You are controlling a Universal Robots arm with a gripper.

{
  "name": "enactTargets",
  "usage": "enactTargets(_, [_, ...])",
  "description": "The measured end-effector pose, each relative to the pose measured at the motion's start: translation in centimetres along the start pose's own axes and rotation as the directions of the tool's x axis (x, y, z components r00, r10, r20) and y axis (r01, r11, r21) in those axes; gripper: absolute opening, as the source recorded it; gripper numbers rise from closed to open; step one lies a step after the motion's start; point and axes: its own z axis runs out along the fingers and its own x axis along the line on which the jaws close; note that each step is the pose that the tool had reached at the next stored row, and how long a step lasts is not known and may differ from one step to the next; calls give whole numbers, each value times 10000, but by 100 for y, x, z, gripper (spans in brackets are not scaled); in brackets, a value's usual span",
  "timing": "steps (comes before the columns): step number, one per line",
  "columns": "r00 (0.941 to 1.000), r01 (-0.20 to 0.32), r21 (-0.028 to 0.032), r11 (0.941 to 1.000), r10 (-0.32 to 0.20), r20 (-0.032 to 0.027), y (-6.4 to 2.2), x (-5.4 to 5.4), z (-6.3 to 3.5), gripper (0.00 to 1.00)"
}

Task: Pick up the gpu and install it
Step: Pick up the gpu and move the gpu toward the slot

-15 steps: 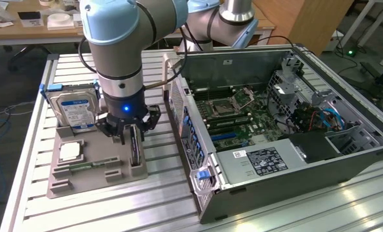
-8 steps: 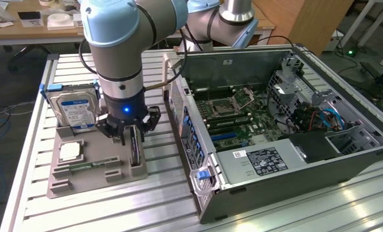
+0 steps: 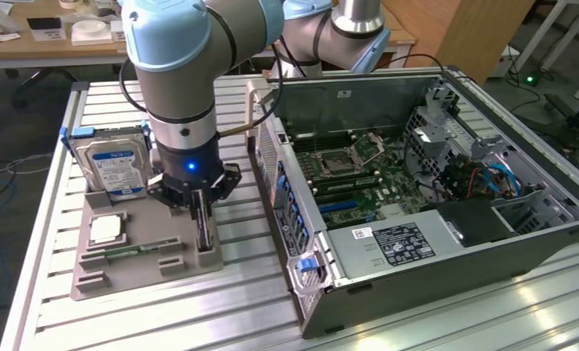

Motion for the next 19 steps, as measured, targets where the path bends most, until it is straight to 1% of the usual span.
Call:
enactTargets(1, [10000,0,0,10000,0,-1,0,0,0,36])
enactTargets(2, [10000,0,0,10000,0,-1,0,0,0,29])
enactTargets(14, [10000,0,-2,10000,0,1,0,0,-1,28])
enactTargets(16, [10000,0,-3,10000,0,1,1,-1,-17,28])
enactTargets(19, [10000,-1,-7,10000,1,-1,4,-1,-92,28])
